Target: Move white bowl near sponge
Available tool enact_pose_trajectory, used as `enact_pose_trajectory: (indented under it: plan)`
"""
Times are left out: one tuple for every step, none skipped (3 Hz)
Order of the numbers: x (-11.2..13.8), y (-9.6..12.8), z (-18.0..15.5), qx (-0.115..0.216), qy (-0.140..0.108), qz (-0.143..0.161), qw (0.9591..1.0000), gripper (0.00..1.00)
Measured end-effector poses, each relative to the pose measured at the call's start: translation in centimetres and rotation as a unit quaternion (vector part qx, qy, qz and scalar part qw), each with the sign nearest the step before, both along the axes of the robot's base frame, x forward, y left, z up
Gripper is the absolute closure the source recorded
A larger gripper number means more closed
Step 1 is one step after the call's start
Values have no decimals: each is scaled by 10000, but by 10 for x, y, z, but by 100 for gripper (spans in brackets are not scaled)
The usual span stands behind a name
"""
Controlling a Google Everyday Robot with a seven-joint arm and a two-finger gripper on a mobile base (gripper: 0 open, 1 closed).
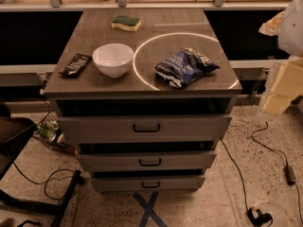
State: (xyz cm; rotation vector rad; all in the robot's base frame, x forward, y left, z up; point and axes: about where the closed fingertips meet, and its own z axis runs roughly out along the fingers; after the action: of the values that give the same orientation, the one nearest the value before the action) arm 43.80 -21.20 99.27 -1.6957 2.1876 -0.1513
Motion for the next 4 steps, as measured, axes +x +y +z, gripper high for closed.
enact_pose_trajectory:
  plan:
    - [0,0,0,-1,-1,0,10000,0]
    - [15,6,12,-237,-35,-23,9997,0]
    - [60,24,23,-627,-145,-13,9979,0]
    - [97,50,31,-803,-367,145,9960,0]
